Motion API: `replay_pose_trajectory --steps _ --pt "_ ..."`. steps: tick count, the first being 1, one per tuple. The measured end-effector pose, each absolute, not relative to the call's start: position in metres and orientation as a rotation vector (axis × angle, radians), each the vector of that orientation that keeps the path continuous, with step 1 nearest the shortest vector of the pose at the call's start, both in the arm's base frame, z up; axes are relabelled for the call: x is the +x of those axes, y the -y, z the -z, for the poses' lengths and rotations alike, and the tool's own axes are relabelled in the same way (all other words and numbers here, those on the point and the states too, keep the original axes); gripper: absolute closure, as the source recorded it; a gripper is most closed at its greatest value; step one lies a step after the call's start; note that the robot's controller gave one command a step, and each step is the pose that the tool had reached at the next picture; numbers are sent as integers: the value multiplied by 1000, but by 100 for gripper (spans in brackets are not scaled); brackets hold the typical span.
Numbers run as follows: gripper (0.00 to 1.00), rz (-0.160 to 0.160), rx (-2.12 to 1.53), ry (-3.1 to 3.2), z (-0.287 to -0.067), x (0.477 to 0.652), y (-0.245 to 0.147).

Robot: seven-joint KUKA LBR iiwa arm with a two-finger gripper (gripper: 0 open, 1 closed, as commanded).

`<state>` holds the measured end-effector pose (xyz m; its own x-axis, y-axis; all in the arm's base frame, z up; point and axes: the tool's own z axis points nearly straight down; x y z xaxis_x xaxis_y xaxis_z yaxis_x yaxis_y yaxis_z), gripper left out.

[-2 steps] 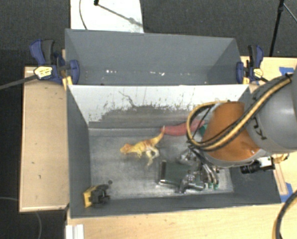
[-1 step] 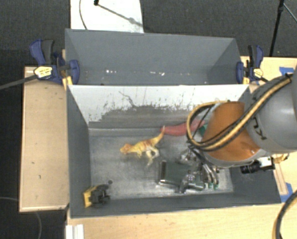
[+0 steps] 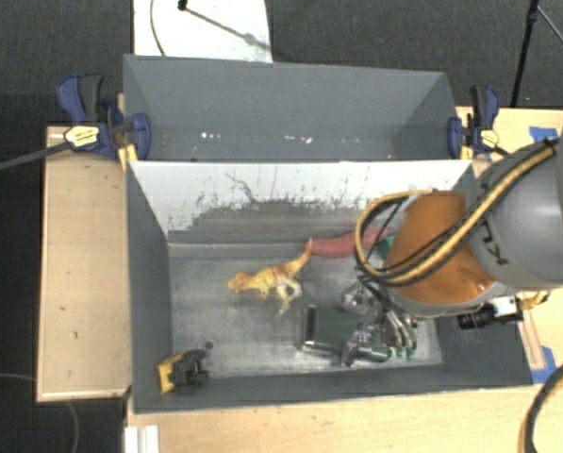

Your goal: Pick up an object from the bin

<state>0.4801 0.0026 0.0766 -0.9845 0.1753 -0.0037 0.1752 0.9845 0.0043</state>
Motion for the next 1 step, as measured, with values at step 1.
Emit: replay_pose_trajectory --steps 1 --pt "100 -2 277 -3135 -93 478 -2"
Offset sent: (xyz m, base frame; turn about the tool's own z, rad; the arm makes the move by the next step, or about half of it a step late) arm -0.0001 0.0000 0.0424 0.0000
